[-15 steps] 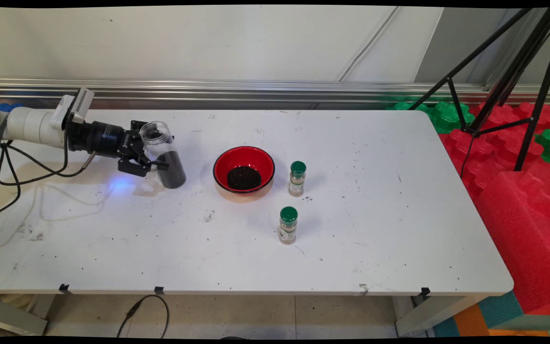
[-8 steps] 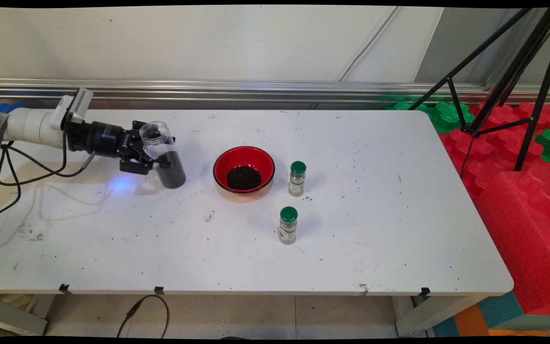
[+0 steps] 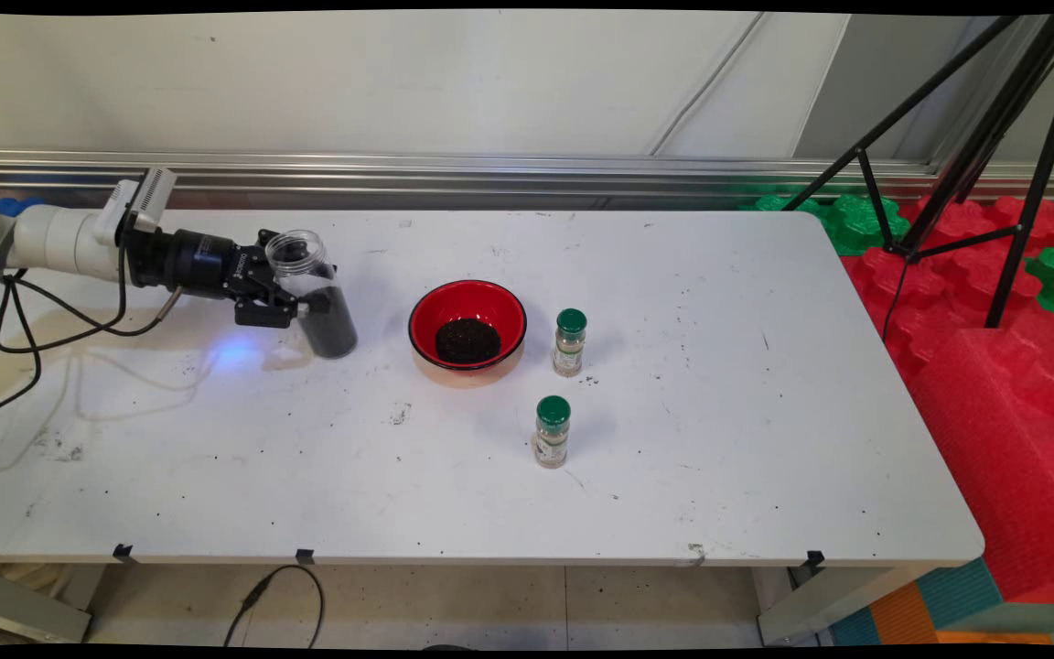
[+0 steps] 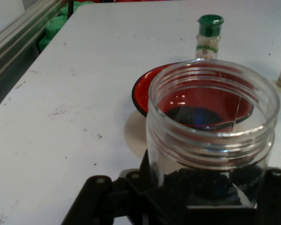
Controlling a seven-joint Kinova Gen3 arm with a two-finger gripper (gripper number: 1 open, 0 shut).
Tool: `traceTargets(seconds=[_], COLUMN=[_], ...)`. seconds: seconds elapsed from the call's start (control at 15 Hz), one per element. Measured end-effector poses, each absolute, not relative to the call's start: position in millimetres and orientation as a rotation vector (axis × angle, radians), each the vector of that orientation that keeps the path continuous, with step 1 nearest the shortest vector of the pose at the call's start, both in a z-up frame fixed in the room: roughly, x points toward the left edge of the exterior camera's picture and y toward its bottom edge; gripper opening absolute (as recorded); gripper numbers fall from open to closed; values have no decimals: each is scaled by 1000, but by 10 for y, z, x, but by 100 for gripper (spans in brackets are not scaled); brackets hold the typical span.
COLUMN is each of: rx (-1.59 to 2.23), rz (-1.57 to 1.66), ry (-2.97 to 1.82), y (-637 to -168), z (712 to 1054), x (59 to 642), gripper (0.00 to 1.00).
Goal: Pour the black seasoning powder in the red bowl
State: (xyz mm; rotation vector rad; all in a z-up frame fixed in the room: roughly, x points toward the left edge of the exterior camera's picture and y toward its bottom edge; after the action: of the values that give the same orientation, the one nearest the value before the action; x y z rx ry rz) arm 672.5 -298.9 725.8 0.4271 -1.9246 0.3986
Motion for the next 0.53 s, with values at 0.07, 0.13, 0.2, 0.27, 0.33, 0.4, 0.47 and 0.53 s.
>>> traceTargets(seconds=[0.07,0.13,0.2,0.27,0.33,0.4,0.47,0.53], rx=[429,432,432,433,434,435,436,436], rz=[401,404,406,409,414,420,426,432], ry=[-1921,-1918,-1916,-1913,-1910,-1906,-1903,-1899], y=[-2993,-2998,-3002,-3007,-3015,-3025,-3033,-3046], z=[7269,7285,7296,7313,7337,7363,7388,7420], x=[6725,6722,6719,6713,6707,6699,6693,6683], gripper=[0,0,0,0,0,0,0,0])
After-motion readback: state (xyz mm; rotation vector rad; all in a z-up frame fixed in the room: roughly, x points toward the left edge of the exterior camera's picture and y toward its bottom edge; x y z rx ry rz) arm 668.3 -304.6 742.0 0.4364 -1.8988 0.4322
